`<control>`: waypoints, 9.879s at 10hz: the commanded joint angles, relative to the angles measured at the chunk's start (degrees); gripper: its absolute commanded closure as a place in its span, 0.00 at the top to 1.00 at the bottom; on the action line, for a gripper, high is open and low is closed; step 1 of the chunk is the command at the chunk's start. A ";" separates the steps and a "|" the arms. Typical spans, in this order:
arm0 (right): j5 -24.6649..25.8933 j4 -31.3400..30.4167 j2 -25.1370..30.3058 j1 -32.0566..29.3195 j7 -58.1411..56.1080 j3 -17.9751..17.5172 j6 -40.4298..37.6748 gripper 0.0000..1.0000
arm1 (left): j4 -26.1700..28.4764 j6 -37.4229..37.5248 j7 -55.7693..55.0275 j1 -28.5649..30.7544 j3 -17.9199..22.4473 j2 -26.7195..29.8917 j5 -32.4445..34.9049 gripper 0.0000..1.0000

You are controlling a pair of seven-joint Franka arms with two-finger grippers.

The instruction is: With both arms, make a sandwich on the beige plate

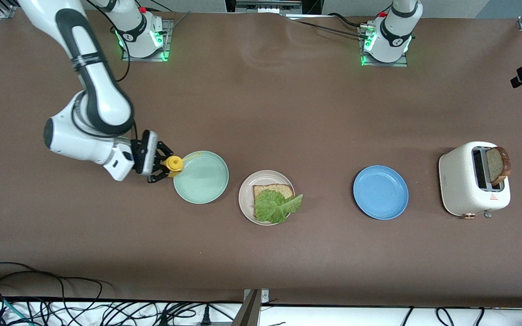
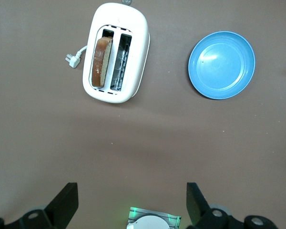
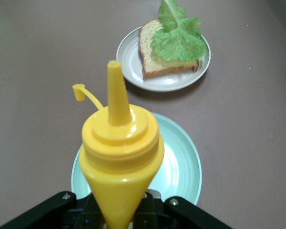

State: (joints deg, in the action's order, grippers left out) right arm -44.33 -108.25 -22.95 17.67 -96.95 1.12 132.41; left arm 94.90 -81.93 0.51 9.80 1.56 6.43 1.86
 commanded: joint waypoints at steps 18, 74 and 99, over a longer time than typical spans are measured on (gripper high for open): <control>80.00 31.70 -26.18 23.20 66.45 -1.29 -18.32 0.00 | -1.38 0.90 0.80 0.58 -0.33 -0.27 -1.95 1.00; -5.25 -14.38 -4.38 -17.93 -51.25 27.18 -33.45 1.00 | -21.51 7.48 1.71 0.34 -1.47 -24.44 0.77 0.00; 44.07 15.35 19.26 -11.69 100.38 1.87 -45.84 1.00 | -22.48 -35.48 -12.47 -36.87 -1.03 -51.07 -51.08 0.00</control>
State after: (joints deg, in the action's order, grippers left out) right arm -1.30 -92.27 -4.50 5.62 2.11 3.08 85.65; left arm 74.63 -116.82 -13.51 -26.89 -0.03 -42.70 -46.89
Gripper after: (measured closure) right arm 0.000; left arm 0.912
